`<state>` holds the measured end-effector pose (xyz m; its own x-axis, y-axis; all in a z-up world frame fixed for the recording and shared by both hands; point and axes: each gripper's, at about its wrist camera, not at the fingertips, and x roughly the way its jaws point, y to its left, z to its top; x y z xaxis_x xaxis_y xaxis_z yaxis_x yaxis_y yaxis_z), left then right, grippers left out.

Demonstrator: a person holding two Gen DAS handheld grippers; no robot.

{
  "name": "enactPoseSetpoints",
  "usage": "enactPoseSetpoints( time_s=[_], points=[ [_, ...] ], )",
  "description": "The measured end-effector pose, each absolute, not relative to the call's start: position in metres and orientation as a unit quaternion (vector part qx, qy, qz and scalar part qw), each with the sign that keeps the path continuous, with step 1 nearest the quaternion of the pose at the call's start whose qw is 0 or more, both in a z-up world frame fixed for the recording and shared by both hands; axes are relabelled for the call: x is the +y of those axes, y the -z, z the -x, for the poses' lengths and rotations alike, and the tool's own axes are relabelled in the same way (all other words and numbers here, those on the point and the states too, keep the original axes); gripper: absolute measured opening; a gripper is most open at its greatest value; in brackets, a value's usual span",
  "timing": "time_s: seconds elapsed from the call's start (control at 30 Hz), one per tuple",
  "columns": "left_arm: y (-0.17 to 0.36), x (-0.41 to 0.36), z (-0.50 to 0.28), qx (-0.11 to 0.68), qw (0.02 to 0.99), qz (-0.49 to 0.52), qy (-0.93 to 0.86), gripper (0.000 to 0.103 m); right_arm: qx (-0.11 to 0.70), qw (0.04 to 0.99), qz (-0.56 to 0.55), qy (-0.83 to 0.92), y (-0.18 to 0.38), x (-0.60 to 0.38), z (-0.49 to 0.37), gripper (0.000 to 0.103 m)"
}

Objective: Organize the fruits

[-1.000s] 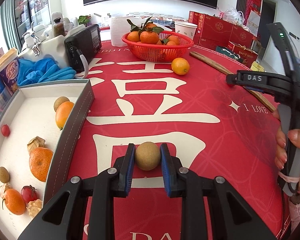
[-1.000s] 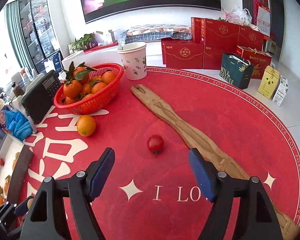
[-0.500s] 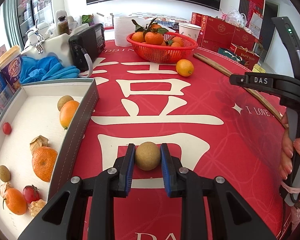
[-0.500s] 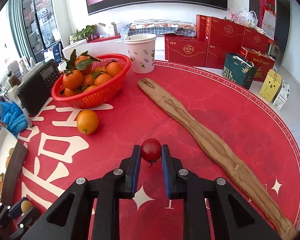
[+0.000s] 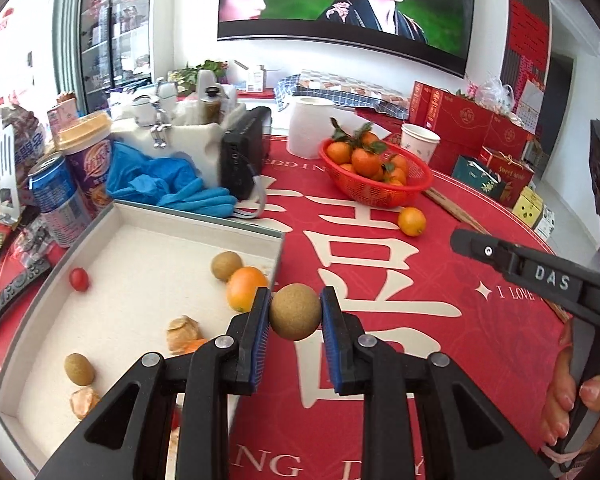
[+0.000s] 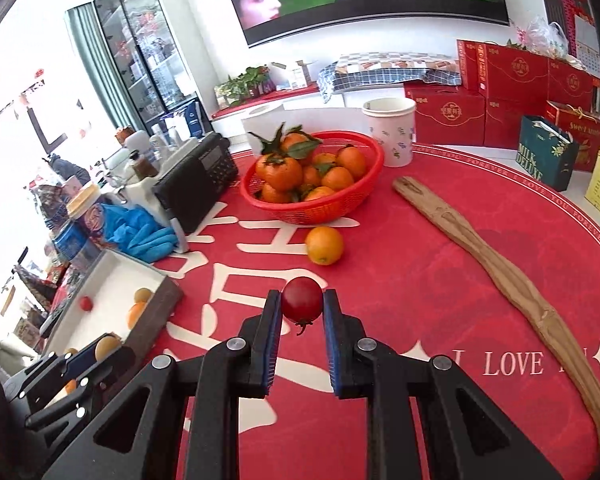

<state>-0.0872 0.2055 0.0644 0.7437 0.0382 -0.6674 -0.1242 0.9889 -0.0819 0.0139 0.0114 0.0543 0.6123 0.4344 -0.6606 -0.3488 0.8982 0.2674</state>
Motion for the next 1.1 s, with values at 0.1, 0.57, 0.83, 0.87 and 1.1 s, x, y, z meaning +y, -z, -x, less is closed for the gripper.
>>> enactPoseSetpoints(
  time_s=[0.1,0.57,0.83,0.87,1.1],
  points=[
    [-0.065,0.231,0.091,0.353,0.930,0.075,-0.074,0.027,0.388,0.884,-0.043,-0.258,-0.058,0.043,-0.006,0.021],
    [-0.039,0.311,0.114,0.390,0.894,0.131,-0.176,0.082,0.451,0.813,0.053,-0.365,-0.049,0.204,0.009,0.021],
    [-0.038,0.327,0.120,0.408,0.877,0.148,-0.208,0.103,0.438,0.824,0.089,-0.348,-0.058,0.216,0.015,0.090],
    [-0.038,0.327,0.120,0.409,0.876,0.149,-0.207,0.103,0.438,0.825,0.090,-0.345,-0.060,0.217,0.015,0.090],
    [-0.038,0.322,0.120,0.410,0.877,0.137,-0.208,0.103,0.452,0.826,0.119,-0.315,-0.058,0.218,0.017,0.103]
  ],
)
